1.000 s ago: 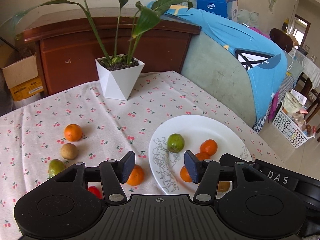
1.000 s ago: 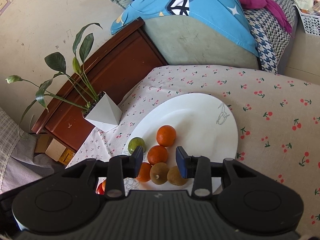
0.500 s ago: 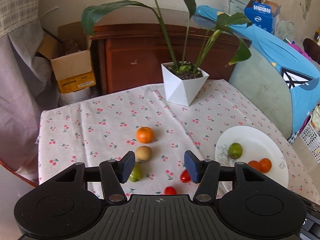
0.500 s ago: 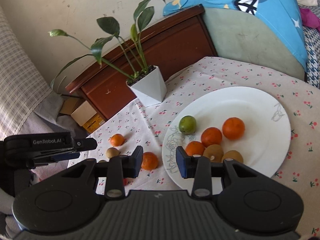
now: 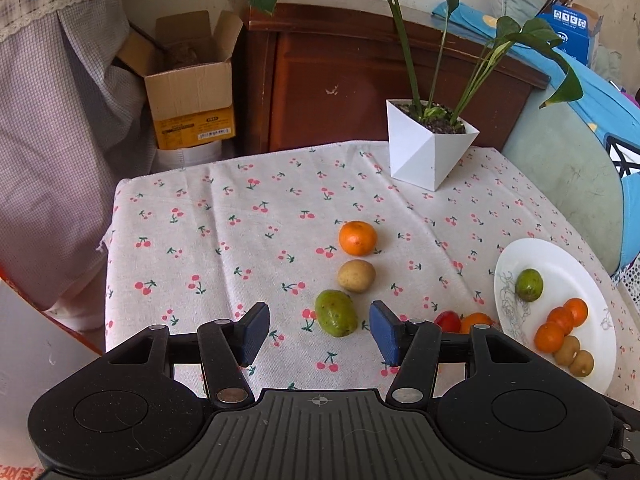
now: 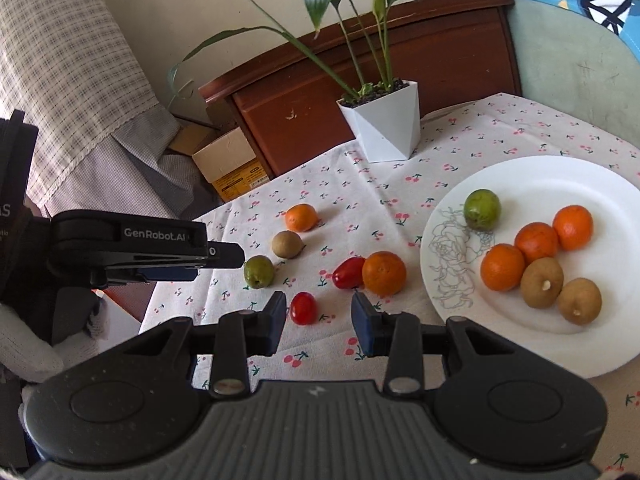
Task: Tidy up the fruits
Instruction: 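Move the right tool toward a red cherry tomato while the left tool approaches the remaining fruit, then grasp the red cherry tomato with the right tool while the left tool grasps a green fruit, then carry the tomato onto the plate and release while the left tool places the green fruit there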
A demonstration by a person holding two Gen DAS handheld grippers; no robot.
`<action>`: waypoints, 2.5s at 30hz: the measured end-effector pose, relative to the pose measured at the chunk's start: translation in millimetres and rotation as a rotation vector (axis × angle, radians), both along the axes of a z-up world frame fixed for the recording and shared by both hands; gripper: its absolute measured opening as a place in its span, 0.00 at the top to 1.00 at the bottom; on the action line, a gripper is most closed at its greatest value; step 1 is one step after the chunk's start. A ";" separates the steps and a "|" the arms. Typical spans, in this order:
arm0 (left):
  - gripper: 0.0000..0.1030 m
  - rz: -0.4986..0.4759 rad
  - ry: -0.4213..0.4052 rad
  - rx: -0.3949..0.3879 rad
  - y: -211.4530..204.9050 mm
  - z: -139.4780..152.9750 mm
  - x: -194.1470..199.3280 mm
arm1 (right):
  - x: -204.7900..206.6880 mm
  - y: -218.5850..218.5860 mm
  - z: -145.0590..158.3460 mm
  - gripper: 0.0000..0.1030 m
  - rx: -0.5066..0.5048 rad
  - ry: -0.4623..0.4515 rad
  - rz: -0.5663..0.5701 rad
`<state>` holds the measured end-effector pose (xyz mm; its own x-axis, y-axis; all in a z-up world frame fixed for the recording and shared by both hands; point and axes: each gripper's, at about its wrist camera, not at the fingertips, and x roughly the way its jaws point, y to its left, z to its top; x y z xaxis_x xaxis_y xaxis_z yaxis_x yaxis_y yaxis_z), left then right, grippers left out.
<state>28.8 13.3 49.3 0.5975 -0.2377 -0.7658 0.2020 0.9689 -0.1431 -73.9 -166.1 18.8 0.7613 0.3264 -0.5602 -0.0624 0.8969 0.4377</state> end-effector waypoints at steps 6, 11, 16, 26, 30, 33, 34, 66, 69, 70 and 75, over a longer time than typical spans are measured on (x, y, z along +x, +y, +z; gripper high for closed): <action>0.48 -0.009 0.011 0.002 -3.5 -10.2 5.5 | 5.5 13.2 -5.3 0.63 -0.021 0.003 0.039; 0.48 -0.012 0.028 -0.004 -6.3 -18.8 11.7 | 11.3 20.8 -10.2 0.63 -0.043 0.007 0.043; 0.48 -0.018 0.036 -0.005 -9.1 -25.1 15.7 | 17.3 25.3 -13.6 0.63 -0.056 0.012 0.033; 0.51 -0.029 0.030 0.003 -13.2 -31.7 18.1 | 20.4 34.6 -14.6 0.66 -0.134 0.002 0.036; 0.59 -0.035 0.020 0.007 -15.5 -32.7 17.6 | 19.5 36.5 -14.7 0.72 -0.165 -0.006 0.033; 0.66 -0.042 0.015 0.004 -16.7 -33.1 17.4 | 19.8 34.6 -15.0 0.76 -0.159 -0.006 0.024; 0.67 -0.046 0.013 0.001 -17.1 -33.1 17.2 | 19.9 34.3 -15.2 0.77 -0.158 -0.006 0.022; 0.75 -0.082 -0.101 -0.008 -34.8 -3.9 -0.3 | 8.8 -0.2 4.9 0.84 -0.115 -0.062 -0.101; 0.75 -0.089 -0.112 -0.021 -38.5 1.0 -2.0 | 6.4 -8.7 9.7 0.84 -0.111 -0.075 -0.131; 0.75 -0.092 -0.116 -0.025 -40.3 2.5 -2.4 | 5.3 -12.0 11.3 0.84 -0.108 -0.080 -0.142; 0.75 -0.112 -0.129 -0.045 -51.4 8.5 -5.2 | 2.9 -26.2 16.0 0.84 -0.107 -0.088 -0.187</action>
